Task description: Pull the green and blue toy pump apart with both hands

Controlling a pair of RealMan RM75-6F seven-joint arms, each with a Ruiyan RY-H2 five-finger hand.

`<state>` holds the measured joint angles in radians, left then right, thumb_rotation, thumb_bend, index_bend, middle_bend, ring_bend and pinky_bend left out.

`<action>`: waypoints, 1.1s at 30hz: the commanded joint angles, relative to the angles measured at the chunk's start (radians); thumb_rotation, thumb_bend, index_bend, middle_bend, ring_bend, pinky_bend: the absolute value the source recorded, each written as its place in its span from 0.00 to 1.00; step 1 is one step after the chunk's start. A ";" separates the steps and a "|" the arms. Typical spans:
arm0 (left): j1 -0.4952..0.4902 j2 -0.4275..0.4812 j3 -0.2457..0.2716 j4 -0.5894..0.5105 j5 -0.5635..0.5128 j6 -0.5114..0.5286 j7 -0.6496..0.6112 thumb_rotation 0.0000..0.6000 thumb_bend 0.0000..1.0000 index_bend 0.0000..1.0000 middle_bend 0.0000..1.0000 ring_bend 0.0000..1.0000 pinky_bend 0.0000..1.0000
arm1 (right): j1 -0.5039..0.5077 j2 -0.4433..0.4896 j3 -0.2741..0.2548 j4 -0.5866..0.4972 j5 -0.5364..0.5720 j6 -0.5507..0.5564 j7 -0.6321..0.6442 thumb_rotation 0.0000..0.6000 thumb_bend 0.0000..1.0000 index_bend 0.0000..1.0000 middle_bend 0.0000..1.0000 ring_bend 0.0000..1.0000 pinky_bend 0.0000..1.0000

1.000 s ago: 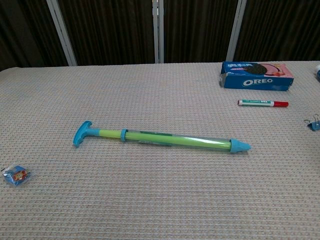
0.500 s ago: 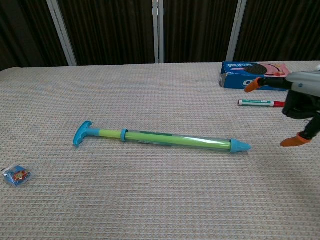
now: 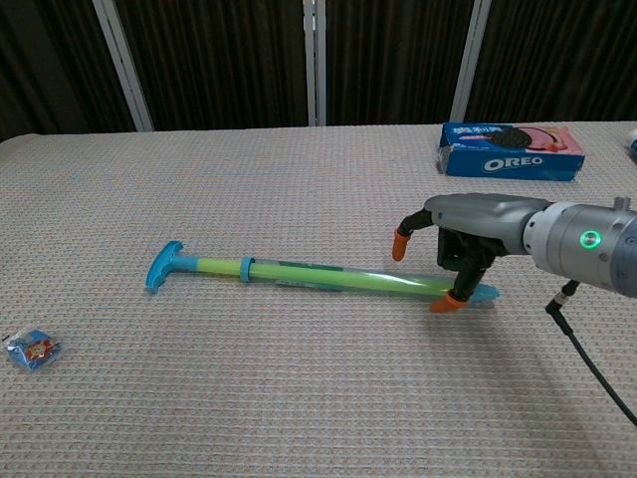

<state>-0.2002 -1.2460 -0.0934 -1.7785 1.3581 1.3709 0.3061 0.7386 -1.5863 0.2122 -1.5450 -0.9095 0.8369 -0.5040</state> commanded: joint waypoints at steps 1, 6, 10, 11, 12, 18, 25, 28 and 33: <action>0.000 0.000 0.001 0.000 0.000 0.001 -0.001 1.00 0.00 0.00 0.00 0.00 0.00 | 0.016 -0.028 -0.013 0.022 0.011 0.030 -0.027 1.00 0.12 0.33 0.99 1.00 1.00; 0.000 0.001 0.004 -0.002 0.003 0.005 -0.001 1.00 0.00 0.00 0.00 0.00 0.00 | 0.031 -0.055 -0.020 0.037 0.022 0.063 -0.049 1.00 0.13 0.35 0.99 1.00 1.00; 0.000 0.002 0.006 -0.004 0.005 0.008 -0.004 1.00 0.00 0.00 0.00 0.00 0.00 | 0.039 -0.068 -0.024 0.050 0.029 0.076 -0.057 1.00 0.15 0.37 0.99 1.00 1.00; 0.000 0.003 0.006 -0.004 0.005 0.009 -0.005 1.00 0.00 0.00 0.00 0.00 0.00 | 0.040 -0.072 -0.027 0.054 0.030 0.078 -0.059 1.00 0.15 0.38 0.99 1.00 1.00; 0.000 0.003 0.007 -0.004 0.005 0.009 -0.006 1.00 0.00 0.00 0.00 0.00 0.00 | 0.042 -0.075 -0.029 0.057 0.030 0.081 -0.060 1.00 0.16 0.39 0.99 1.00 1.00; -0.002 0.003 0.007 -0.003 0.005 0.009 -0.009 1.00 0.00 0.00 0.00 0.00 0.00 | 0.050 -0.096 -0.040 0.082 0.026 0.092 -0.068 1.00 0.21 0.43 0.99 1.00 1.00; -0.009 -0.001 0.008 0.001 -0.002 0.001 -0.002 1.00 0.00 0.00 0.00 0.00 0.00 | 0.060 -0.117 -0.051 0.106 0.032 0.097 -0.083 1.00 0.23 0.45 0.99 1.00 1.00; -0.014 -0.004 0.006 0.003 -0.010 -0.007 -0.001 1.00 0.00 0.00 0.00 0.00 0.00 | 0.061 -0.118 -0.052 0.108 0.038 0.096 -0.081 1.00 0.26 0.51 0.99 1.00 1.00; -0.028 -0.010 0.000 0.009 -0.019 -0.023 0.004 1.00 0.00 0.00 0.00 0.00 0.00 | 0.055 -0.109 -0.044 0.087 0.047 0.105 -0.062 1.00 0.40 0.65 1.00 1.00 1.00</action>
<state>-0.2254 -1.2550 -0.0908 -1.7705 1.3420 1.3505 0.3095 0.7952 -1.6985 0.1656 -1.4541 -0.8661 0.9400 -0.5693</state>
